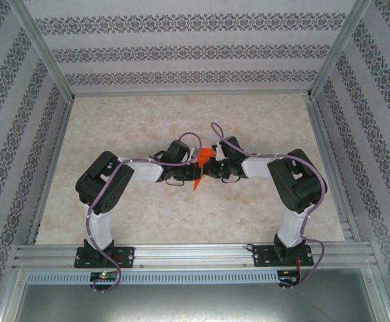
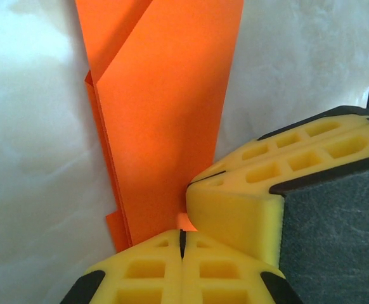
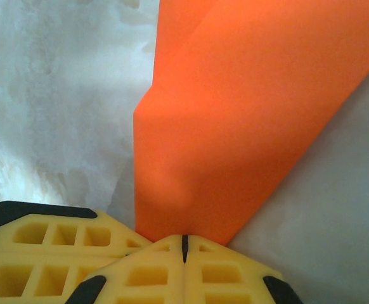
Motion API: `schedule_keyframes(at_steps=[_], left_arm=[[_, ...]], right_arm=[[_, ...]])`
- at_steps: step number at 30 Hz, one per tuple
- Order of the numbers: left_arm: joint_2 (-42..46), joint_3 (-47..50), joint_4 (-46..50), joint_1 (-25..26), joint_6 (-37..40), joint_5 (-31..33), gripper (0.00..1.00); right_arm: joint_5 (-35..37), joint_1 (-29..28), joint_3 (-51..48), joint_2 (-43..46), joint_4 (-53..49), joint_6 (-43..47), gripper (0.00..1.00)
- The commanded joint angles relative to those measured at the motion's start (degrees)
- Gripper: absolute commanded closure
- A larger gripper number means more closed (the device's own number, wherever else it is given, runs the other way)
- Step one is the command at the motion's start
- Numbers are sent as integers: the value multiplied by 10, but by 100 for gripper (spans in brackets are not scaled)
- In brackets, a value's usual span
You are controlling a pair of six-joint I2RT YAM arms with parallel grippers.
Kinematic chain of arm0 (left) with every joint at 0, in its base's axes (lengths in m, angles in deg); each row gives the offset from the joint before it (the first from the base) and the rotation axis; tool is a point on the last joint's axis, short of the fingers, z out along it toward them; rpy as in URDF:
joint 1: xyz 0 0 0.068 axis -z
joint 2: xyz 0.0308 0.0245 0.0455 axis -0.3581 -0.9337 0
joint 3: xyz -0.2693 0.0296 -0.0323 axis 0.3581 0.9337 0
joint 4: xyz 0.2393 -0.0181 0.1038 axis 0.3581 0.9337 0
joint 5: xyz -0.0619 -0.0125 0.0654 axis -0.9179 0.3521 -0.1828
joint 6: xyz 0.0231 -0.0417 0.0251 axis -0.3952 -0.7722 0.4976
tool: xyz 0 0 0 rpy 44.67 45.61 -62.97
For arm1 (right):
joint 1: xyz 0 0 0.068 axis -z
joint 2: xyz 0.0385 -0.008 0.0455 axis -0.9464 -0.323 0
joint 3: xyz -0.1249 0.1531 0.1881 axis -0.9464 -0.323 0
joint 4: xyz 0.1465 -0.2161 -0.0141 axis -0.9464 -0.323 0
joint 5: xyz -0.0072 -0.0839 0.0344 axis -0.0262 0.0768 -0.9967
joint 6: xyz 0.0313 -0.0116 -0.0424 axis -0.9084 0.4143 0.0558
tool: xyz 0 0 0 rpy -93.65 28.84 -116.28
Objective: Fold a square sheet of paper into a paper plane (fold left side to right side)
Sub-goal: Fold the wing for the fifth time at the center of the table.
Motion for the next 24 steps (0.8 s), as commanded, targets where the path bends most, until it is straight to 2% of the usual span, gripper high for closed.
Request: schedule_keyframes(at_steps=[1,12,18,24], left_arm=[[-17,32,81,7,3,18,93],[-18,33,80,7,4,17,94],[-16,30,75,7,1,11,94],[-13,27,76,7,2,6,94]], right_arm=[[57,-1,21,-13,-49,39,100],[74,50,69,-13,-76,77,100],[38,47,65,8,-50,65,100],[7,43,60,-18,5,40,100]])
